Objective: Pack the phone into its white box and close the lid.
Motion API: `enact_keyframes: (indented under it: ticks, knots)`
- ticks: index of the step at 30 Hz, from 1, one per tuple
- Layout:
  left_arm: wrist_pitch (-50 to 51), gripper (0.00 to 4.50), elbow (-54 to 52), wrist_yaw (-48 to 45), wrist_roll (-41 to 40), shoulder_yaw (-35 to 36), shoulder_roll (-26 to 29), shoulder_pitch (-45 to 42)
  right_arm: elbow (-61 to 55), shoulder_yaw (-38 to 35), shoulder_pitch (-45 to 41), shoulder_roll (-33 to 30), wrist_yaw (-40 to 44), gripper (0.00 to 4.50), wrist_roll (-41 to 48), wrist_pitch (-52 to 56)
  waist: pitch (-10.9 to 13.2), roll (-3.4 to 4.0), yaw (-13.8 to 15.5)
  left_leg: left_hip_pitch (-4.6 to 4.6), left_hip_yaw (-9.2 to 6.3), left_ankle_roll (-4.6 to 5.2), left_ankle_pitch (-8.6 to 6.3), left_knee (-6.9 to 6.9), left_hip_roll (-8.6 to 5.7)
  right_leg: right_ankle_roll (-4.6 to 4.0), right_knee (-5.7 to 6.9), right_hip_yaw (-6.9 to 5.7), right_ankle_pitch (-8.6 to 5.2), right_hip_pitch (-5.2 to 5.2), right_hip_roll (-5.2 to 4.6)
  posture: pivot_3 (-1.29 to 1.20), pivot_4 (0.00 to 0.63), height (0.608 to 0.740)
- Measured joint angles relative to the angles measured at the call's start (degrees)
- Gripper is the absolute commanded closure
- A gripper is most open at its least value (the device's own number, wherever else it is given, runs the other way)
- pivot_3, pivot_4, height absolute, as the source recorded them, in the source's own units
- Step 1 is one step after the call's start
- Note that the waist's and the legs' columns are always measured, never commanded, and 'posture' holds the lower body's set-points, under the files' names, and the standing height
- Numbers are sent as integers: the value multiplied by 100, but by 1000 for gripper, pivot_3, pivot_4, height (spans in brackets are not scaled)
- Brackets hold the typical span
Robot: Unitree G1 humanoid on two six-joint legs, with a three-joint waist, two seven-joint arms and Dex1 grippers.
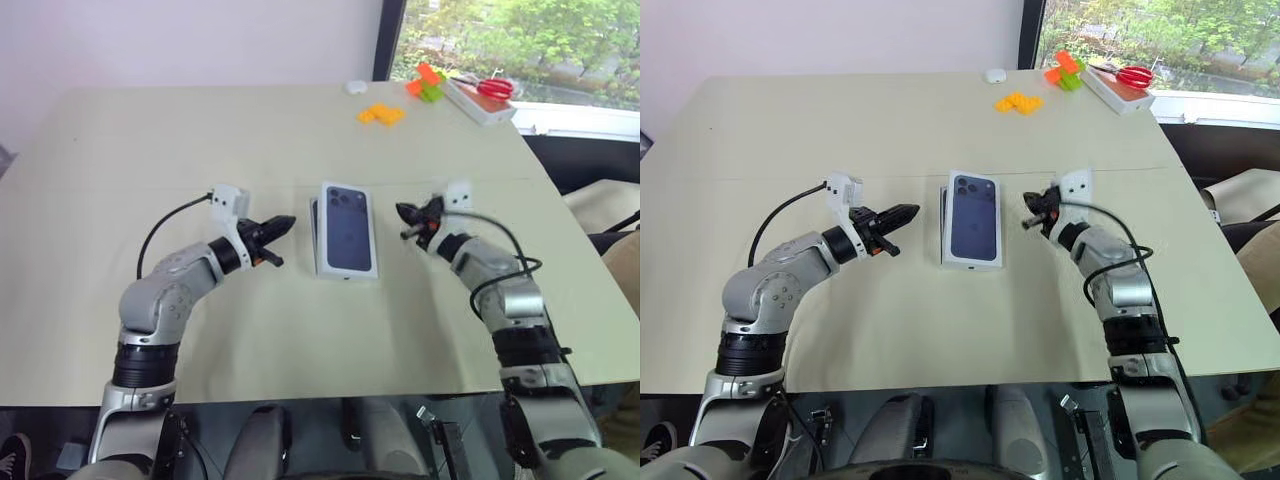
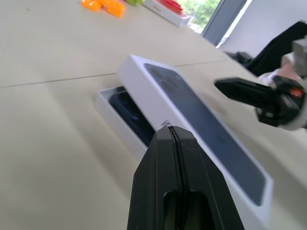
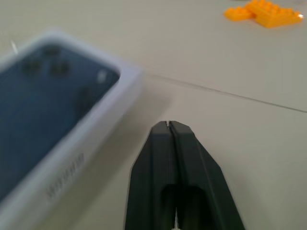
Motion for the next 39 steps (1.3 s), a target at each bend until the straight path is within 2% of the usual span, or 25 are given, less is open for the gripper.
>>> enact_keyframes:
  ticks: [4, 12, 18, 29, 39]
  knots:
    - [-117, 4500, -9, -95, 54, -148, -66, 2, -40, 201, 225, -139, 266, 4462, -487, -573, 0, 0, 7, 0, 0, 0, 0, 1, 0, 2, -1, 0, 2, 0, 0, 0, 150, 740]
    - [-462, 4500, 13, -186, 580, -705, -226, 68, -431, 445, 351, -17, 510, 4462, -777, -671, 0, 0, 100, 3, -1, -4, 2, 4, 2, 0, 2, 0, 3, 1, 3, 0, 150, 740]
    - [-541, 4500, 185, -140, 734, -713, -444, 62, -599, 545, 351, 62, 570, 4462, -989, -634, 0, 0, 126, 1, -1, -4, 2, 5, 0, 0, 0, 0, 4, 2, 1, 0, 150, 740]
    - [-527, 4500, 184, -142, 791, -674, -311, 85, -656, 578, 344, 179, 592, 4462, -1149, -526, -1, 0, 115, 6, -1, -6, 4, 7, 2, -3, 8, -1, 5, 3, 4, 0, 150, 740]
    - [-500, 4500, 366, -63, 752, -532, -500, -152, -450, 562, 40, 345, 591, 4462, -1165, -517, -2, 0, 118, 8, -1, -11, 7, 9, 1, -4, 9, -1, 8, 5, 3, 0, 150, 740]
